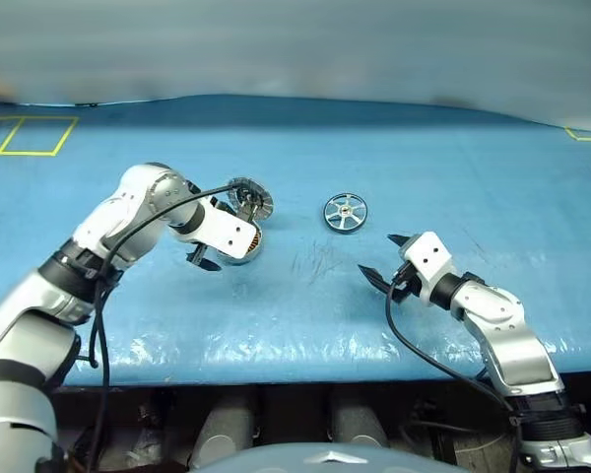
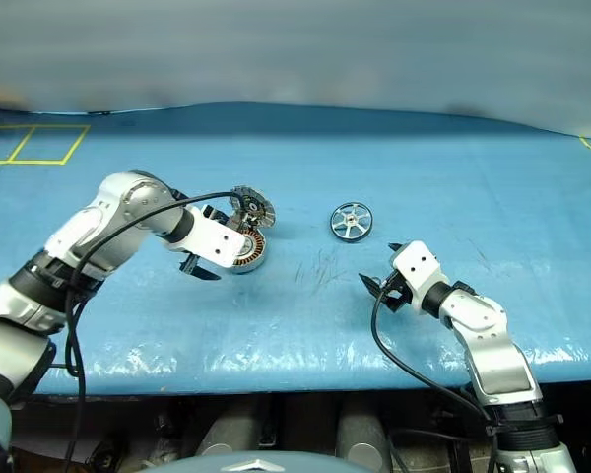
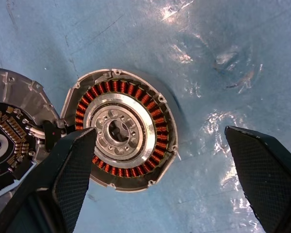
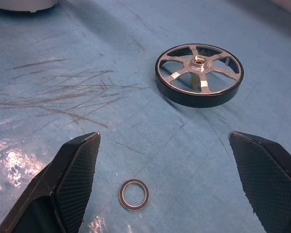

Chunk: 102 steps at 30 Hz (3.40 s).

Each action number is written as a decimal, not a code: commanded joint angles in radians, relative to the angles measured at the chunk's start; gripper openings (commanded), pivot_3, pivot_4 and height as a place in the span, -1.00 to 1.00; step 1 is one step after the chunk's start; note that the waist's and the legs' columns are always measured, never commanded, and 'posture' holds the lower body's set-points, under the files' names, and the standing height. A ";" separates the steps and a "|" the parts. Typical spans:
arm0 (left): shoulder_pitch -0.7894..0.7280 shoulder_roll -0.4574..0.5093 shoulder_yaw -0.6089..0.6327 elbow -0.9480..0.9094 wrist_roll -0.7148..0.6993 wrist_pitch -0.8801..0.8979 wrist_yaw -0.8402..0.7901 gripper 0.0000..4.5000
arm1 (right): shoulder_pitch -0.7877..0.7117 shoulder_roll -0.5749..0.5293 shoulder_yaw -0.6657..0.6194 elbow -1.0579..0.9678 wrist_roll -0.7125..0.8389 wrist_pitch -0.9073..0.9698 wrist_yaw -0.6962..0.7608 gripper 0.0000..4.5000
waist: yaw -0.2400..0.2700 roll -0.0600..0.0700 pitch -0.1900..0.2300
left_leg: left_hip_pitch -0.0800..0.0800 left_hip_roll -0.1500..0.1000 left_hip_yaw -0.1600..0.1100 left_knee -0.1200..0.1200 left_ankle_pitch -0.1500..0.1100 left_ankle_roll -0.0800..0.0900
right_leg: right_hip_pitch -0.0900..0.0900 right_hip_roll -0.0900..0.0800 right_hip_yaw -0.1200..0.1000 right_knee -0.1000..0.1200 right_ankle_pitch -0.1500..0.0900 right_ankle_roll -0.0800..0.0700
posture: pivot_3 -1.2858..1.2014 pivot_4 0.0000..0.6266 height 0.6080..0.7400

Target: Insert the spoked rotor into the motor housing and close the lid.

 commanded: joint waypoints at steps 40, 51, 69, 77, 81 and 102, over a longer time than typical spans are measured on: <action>-0.020 -0.093 0.043 0.114 0.131 -0.122 0.000 1.00 | -0.012 -0.016 0.007 -0.023 0.008 0.024 0.015 0.98 | 0.002 0.000 0.000 | -0.002 -0.001 -0.001 0.006 0.000 0.002 | 0.000 0.000 0.000 0.002 0.002 0.003 | 0.03 -0.52 1.00; 0.010 -0.109 0.014 0.123 0.139 -0.118 -0.008 1.00 | -0.024 -0.016 0.016 -0.012 0.010 0.020 0.014 0.98 | 0.002 0.000 0.000 | -0.002 -0.001 -0.001 0.007 0.000 0.002 | 0.000 0.000 0.000 0.002 0.002 0.004 | 0.03 -0.52 1.00; 0.032 -0.203 -0.055 0.318 0.235 -0.191 0.061 0.02 | -0.025 -0.007 0.024 -0.017 0.009 0.018 0.002 1.00 | 0.002 0.003 -0.002 | 0.004 -0.001 -0.001 0.007 0.000 0.002 | 0.005 0.000 0.001 0.002 0.002 0.004 | 0.03 -0.52 1.00; 0.049 -0.267 0.001 0.309 0.156 -0.172 0.015 -0.02 | -0.002 -0.006 0.001 -0.031 0.012 0.012 -0.014 1.00 | 0.004 0.005 -0.005 | 0.011 -0.001 0.000 0.008 0.001 0.004 | 0.009 -0.001 0.001 0.002 0.003 0.005 | 0.03 -0.52 1.00; 0.110 -0.323 0.072 0.178 0.040 -0.039 -0.053 -0.02 | 0.014 -0.003 -0.007 -0.039 0.011 0.008 -0.021 1.00 | 0.012 0.008 -0.007 | 0.010 -0.002 0.000 0.008 0.000 0.005 | 0.009 -0.003 0.001 0.001 0.003 0.005 | 0.03 -0.52 1.00; 0.069 -0.454 0.009 0.041 0.054 0.346 -0.009 -0.02 | 0.210 0.101 -0.042 -0.138 0.007 -0.045 -0.147 1.00 | 0.026 0.007 -0.006 | 0.006 -0.001 0.000 0.009 0.001 0.005 | 0.005 -0.001 0.001 0.001 0.002 0.004 | 0.03 -0.52 1.00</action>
